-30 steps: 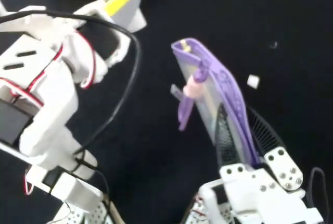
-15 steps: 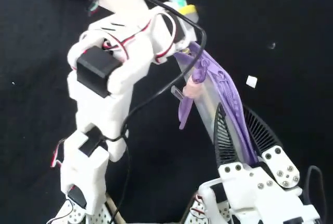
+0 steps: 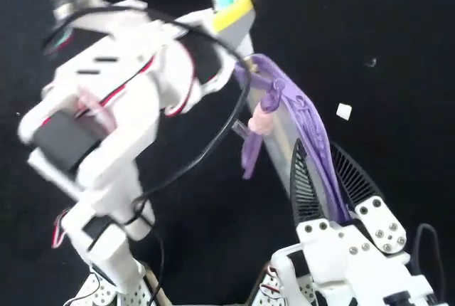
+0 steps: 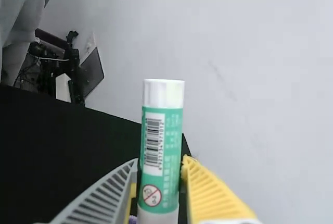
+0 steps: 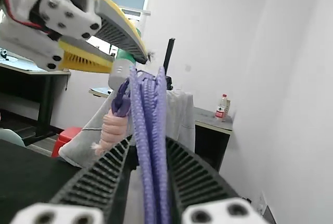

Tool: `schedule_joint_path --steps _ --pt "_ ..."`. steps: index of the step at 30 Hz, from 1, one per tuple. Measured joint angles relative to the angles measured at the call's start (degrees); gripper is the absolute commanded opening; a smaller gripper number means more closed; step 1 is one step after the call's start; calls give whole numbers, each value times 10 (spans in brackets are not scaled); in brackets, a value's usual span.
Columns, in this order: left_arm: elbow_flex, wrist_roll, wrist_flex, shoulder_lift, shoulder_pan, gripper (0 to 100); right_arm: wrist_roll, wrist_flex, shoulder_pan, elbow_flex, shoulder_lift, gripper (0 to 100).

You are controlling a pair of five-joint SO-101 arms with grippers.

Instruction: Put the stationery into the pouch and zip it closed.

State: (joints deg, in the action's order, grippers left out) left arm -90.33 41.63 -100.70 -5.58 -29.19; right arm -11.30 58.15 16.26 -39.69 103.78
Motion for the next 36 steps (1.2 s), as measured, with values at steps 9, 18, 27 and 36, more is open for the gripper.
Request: schedule_joint_path --steps 9,18,27,36 --pt "171 25 13 100 -54 30 0 0 -1 0 0 11" --pt "313 25 100 105 -29 30 0 1 -3 0 0 11" --pt "346 71 126 105 -3 30 0 1 -3 0 0 11" --pt "351 95 156 104 -9 30 0 6 0 0 0 11"
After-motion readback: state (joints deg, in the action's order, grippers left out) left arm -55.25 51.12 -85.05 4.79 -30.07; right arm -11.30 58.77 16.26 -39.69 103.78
